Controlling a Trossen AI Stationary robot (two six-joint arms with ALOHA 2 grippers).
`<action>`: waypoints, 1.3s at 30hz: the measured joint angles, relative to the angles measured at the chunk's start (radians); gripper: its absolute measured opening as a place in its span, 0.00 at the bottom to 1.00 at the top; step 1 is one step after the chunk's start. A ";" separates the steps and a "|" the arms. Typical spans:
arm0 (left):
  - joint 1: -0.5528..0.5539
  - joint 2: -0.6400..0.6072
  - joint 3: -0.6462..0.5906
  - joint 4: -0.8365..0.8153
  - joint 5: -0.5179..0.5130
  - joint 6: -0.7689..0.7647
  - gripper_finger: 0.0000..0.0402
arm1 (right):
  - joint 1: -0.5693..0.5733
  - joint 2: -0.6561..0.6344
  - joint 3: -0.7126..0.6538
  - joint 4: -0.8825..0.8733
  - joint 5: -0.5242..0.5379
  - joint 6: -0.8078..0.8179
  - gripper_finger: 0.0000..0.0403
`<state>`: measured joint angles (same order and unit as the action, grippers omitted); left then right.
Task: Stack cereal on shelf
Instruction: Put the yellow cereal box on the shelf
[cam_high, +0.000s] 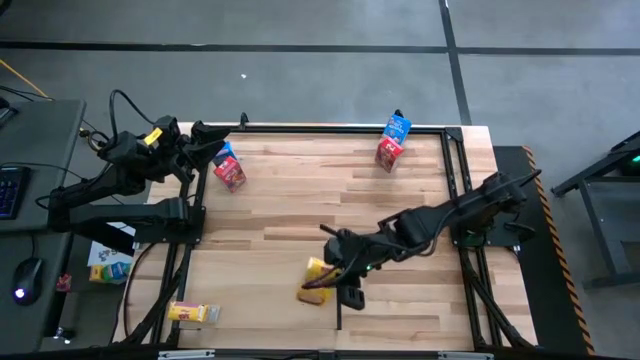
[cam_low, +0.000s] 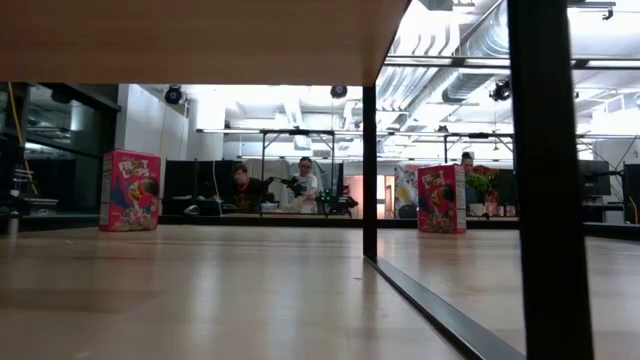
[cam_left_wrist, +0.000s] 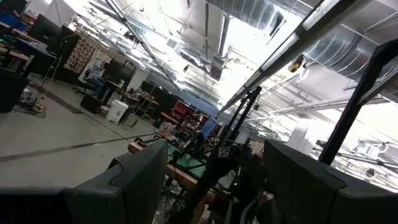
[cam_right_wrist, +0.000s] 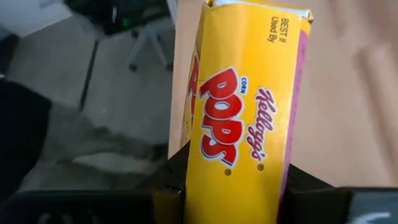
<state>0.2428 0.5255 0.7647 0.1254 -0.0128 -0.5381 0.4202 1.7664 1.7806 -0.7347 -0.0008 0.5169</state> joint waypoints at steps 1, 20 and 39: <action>0.000 0.001 0.000 0.000 -0.001 0.000 0.64 | 0.000 0.007 0.042 -0.041 0.029 -0.027 0.25; 0.000 0.005 0.000 0.000 -0.006 0.000 0.64 | 0.002 0.186 0.348 -0.354 0.119 -0.158 0.25; 0.000 0.005 0.000 0.000 -0.006 -0.007 0.64 | 0.005 0.199 0.348 -0.403 0.184 -0.159 0.35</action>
<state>0.2424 0.5301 0.7647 0.1249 -0.0189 -0.5453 0.4252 1.9652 2.1284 -1.1378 0.1833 0.3580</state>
